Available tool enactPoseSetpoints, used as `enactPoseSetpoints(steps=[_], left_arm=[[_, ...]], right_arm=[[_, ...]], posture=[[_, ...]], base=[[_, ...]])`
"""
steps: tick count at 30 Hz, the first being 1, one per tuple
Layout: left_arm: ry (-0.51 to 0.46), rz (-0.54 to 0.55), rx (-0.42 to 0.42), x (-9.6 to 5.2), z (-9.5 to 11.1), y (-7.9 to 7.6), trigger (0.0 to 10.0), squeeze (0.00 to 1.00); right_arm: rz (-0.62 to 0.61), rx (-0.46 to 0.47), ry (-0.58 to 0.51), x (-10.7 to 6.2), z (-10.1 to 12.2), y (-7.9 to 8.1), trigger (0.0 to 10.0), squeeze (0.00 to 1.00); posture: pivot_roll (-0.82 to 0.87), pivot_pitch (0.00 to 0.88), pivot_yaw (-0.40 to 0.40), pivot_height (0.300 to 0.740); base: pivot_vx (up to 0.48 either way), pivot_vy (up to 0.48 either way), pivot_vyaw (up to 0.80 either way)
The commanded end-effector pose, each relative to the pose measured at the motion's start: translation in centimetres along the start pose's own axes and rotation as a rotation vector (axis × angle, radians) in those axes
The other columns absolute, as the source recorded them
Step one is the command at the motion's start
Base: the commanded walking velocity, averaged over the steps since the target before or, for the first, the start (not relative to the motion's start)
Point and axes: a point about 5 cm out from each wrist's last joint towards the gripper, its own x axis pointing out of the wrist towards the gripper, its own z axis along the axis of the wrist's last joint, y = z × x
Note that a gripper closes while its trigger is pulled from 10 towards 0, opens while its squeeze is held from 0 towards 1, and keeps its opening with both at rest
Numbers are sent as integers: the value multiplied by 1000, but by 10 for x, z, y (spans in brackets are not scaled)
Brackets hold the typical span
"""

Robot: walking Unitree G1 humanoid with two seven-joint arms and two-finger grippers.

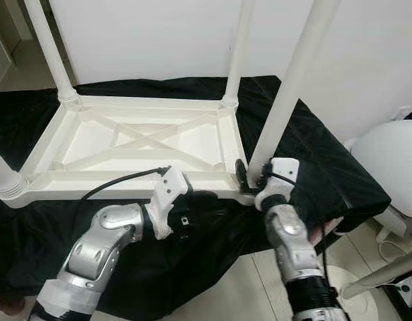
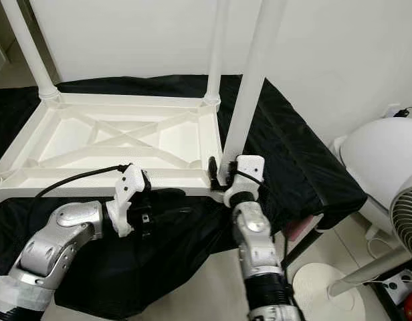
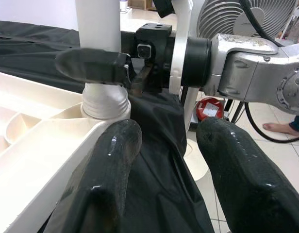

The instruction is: Building children table

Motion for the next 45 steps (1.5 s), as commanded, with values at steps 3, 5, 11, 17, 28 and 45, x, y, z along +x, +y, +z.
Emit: enactPoseSetpoints(steps=[3, 5, 11, 17, 28, 45], left_arm=[[1, 57, 5, -1, 3, 6, 10000, 0], [0, 59, 9, -1, 4, 8, 10000, 0], [-3, 62, 14, -1, 5, 9, 10000, 0], [-6, 72, 26, 0, 7, 12, 10000, 0], [-8, 81, 42, 1, 8, 13, 10000, 0], [-10, 76, 43, 2, 9, 14, 10000, 0]], right_arm=[[124, -20, 26, 1, 1, -8, 10000, 1000], [206, -49, 39, 3, 3, -14, 10000, 0], [320, -88, 56, 10, 5, -20, 10000, 0], [448, -184, 131, 22, 0, -23, 10000, 0], [557, -236, 181, 25, -3, -23, 0, 0], [402, -183, 155, 30, -1, -30, 10000, 0]], posture=[[39, 23, -26, 740], [38, 23, -23, 740], [41, 25, -22, 740], [52, 17, -27, 740], [59, 14, -34, 740], [46, 21, -20, 740]], base=[[0, 0, 0], [0, 0, 0], [0, 0, 0], [0, 0, 0], [0, 0, 0], [0, 0, 0]])
